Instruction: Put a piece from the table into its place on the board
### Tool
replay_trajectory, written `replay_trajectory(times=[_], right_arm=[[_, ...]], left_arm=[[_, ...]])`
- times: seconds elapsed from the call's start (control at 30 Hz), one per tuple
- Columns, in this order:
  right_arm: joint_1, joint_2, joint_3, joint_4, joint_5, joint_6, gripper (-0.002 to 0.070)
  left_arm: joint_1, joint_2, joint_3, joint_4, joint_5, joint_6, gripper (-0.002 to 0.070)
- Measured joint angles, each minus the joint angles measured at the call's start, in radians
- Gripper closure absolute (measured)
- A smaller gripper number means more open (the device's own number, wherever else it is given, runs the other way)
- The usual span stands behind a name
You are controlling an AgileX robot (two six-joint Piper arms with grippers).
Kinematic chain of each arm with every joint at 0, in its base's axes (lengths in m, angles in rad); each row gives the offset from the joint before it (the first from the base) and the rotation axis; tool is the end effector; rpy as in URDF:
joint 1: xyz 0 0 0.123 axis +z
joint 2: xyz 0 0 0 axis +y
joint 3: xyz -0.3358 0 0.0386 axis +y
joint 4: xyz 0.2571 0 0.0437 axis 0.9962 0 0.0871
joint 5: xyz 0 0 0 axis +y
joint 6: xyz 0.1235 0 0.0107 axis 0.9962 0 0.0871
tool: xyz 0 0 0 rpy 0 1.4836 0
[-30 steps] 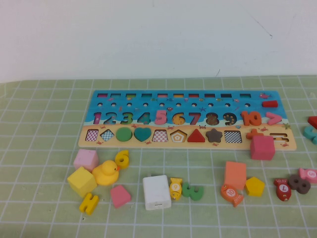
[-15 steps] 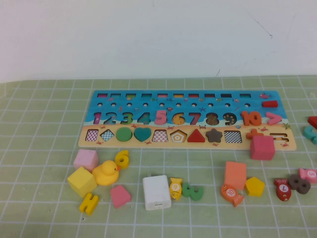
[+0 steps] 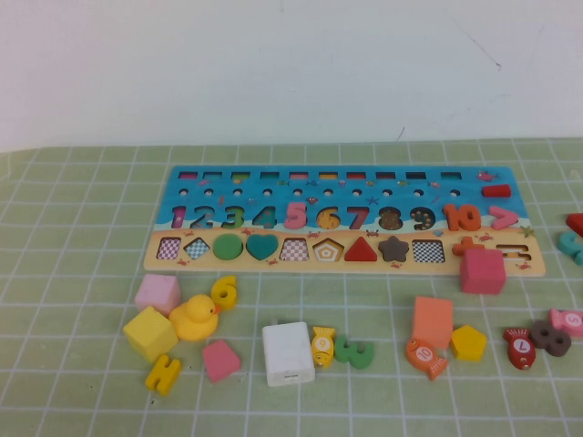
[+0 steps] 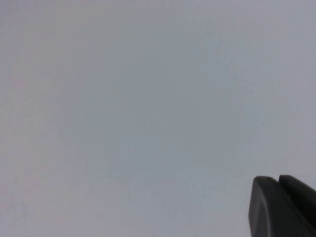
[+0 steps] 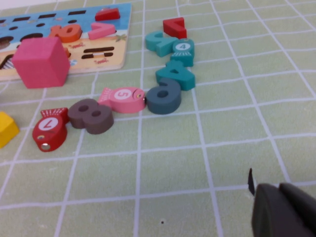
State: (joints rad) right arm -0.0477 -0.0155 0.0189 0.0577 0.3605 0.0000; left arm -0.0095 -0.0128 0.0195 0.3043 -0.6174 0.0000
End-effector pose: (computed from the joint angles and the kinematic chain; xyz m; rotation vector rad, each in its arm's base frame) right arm 0.0402 0.0006 0.1653 0.0797 1.8452 0.0232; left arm 0.0162 -0.0216 0.2756 0.2771 0.8646 0.1464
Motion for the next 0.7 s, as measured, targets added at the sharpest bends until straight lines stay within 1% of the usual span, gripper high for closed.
replay_trajectory(times=[0.1, 0.17, 0.23, 0.27, 0.37, 0.43, 0.6, 0.7], right_arm=[[0.0, 0.0, 0.0, 0.0, 0.0, 0.0, 0.0679], [0.0, 0.0, 0.0, 0.0, 0.0, 0.0, 0.0679], [0.0, 0.0, 0.0, 0.0, 0.0, 0.0, 0.0679], [0.0, 0.0, 0.0, 0.0, 0.0, 0.0, 0.0679], [0.0, 0.0, 0.0, 0.0, 0.0, 0.0, 0.0679], [0.0, 0.0, 0.0, 0.0, 0.0, 0.0, 0.0679], [0.0, 0.0, 0.0, 0.0, 0.0, 0.0, 0.0679], [0.0, 0.0, 0.0, 0.0, 0.0, 0.0, 0.0679]], left_arm=[[0.0, 0.0, 0.0, -0.079, -0.009, -0.029, 0.0677], [0.0, -0.002, -0.002, -0.148, 0.023, -0.069, 0.0677], [0.0, -0.002, -0.035, -0.176, 0.141, -0.089, 0.0677], [0.0, -0.002, -0.07, -0.176, 0.227, -0.094, 0.0677], [0.0, 0.001, -0.204, -0.178, 0.457, -0.104, 0.0677], [0.0, 0.031, -0.292, -0.189, 0.569, -0.108, 0.0677], [0.0, 0.238, -0.534, -0.198, 0.917, -0.119, 0.0677], [0.0, 0.374, -0.633, -0.199, 1.037, -0.124, 0.0677]])
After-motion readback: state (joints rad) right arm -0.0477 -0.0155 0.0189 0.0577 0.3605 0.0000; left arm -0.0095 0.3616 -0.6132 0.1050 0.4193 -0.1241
